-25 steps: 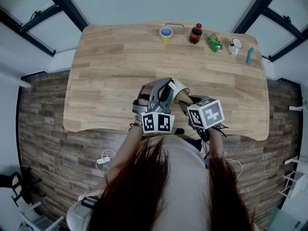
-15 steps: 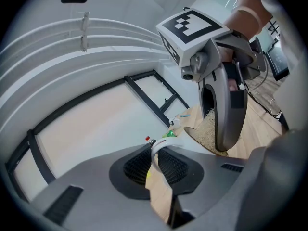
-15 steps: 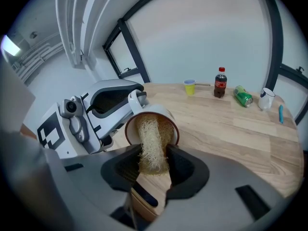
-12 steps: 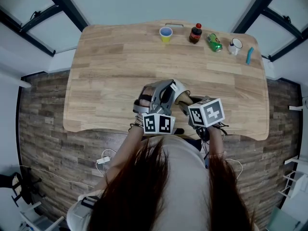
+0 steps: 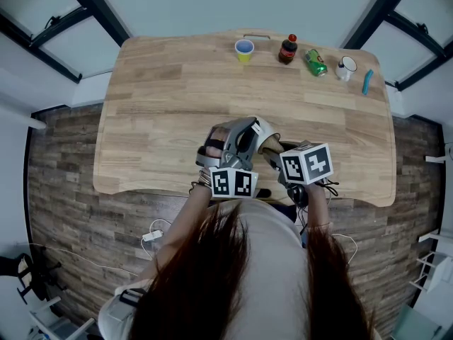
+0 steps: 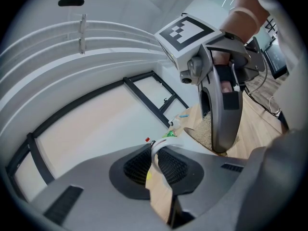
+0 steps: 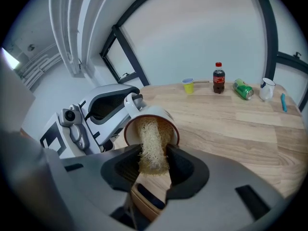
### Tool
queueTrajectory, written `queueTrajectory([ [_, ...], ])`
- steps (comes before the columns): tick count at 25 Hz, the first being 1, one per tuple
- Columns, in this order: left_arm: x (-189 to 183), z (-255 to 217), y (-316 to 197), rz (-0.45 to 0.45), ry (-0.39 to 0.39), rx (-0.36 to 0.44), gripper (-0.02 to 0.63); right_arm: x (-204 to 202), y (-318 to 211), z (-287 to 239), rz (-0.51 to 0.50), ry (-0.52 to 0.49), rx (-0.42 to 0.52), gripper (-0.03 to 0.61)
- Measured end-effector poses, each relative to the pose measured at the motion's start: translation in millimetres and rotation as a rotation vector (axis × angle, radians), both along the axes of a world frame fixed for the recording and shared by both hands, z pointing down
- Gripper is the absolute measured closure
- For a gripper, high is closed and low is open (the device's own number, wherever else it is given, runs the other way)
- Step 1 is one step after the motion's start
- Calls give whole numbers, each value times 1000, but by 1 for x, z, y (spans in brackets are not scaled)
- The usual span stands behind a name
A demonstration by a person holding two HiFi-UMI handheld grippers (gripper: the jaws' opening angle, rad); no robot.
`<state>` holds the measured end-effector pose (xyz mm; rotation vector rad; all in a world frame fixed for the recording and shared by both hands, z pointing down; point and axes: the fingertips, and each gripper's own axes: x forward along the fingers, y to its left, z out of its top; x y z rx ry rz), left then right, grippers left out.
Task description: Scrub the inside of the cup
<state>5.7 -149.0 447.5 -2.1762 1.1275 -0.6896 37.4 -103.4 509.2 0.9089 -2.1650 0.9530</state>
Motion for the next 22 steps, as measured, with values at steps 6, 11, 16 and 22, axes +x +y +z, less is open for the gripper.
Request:
queueTrajectory([
  [6,2,-2,1,10,7,5,568,-3,-2,-3,40,-94,-32,430],
  [11,3,-1,2,14,7,5,568,-3,-3,-3,65,-138,-49,431],
  [16,3,-1,2,11,12,2,568,-4,-2,-4,95,-198,-77,431],
  [22,0,-2,0,-5,24,6,568,-6,-4,-6,155,-302,-126,431],
])
